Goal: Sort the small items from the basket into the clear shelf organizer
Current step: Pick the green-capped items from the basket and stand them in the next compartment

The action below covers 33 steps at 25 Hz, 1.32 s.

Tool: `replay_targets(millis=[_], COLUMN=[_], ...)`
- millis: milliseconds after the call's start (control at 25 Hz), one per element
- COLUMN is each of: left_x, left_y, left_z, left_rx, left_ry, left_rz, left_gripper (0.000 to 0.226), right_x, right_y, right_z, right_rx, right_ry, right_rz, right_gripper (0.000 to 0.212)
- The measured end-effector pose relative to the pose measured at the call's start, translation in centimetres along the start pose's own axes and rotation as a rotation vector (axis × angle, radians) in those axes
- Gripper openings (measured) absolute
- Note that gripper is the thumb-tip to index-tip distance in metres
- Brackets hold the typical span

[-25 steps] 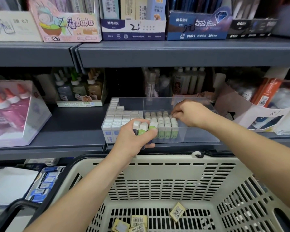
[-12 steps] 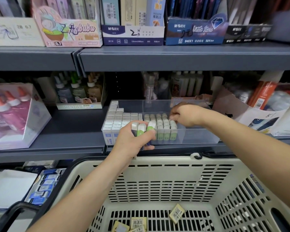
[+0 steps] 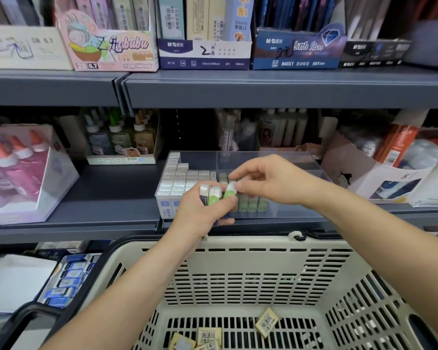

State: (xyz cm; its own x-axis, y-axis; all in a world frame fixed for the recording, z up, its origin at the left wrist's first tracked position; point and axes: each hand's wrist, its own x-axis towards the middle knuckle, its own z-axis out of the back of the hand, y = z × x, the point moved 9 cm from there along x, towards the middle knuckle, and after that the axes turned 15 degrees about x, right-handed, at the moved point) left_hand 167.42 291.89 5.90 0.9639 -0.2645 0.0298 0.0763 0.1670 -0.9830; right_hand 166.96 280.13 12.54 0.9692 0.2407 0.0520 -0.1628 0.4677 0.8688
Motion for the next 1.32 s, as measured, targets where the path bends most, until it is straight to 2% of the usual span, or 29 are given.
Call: replay_targets(millis=[160,280,400,520,720,1000,1120,1320], left_x=[0.0,0.1,0.0,0.0,0.4,0.4,0.4,0.4], left_y=[0.1,0.3,0.4,0.4,0.6,0.2,0.4,0.6], left_z=[0.1,0.2,0.4,0.2,0.4,0.2,0.2,0.2], left_rx=[-0.044,-0.025,0.046,0.028,-0.019,-0.033,-0.032,-0.073], left_ry=[0.005,-0.029,-0.052,-0.027,-0.032,-0.012,-0.008,0.008], left_rz=[-0.008,0.010,0.003,-0.017,0.002,-0.034,-0.022,0.001], left_gripper=[0.018,0.019,0.019,0.018,0.011,0.012,0.004,0.013], right_x=[-0.6,-0.3,0.2,0.6,0.9,1.3,1.8,2.6], right_y=[1.0,0.9,-0.2,-1.0,-1.6,-1.9,-3.0,-5.2], right_z=[1.3,6.3,8.9,7.9,7.4,7.1,7.0,5.8], right_rx=[-0.018,0.027,-0.247,-0.418,-0.430,-0.421,-0.370,-0.363], right_ry=[-0.123,-0.358,-0.494,-0.461,-0.435,-0.383,-0.403,-0.397], right_rz=[0.064,0.081,0.069,0.111,0.144,0.084,0.021,-0.078], right_gripper=[0.003,0.011,0.014,0.005,0.007,0.006,0.008,0.008])
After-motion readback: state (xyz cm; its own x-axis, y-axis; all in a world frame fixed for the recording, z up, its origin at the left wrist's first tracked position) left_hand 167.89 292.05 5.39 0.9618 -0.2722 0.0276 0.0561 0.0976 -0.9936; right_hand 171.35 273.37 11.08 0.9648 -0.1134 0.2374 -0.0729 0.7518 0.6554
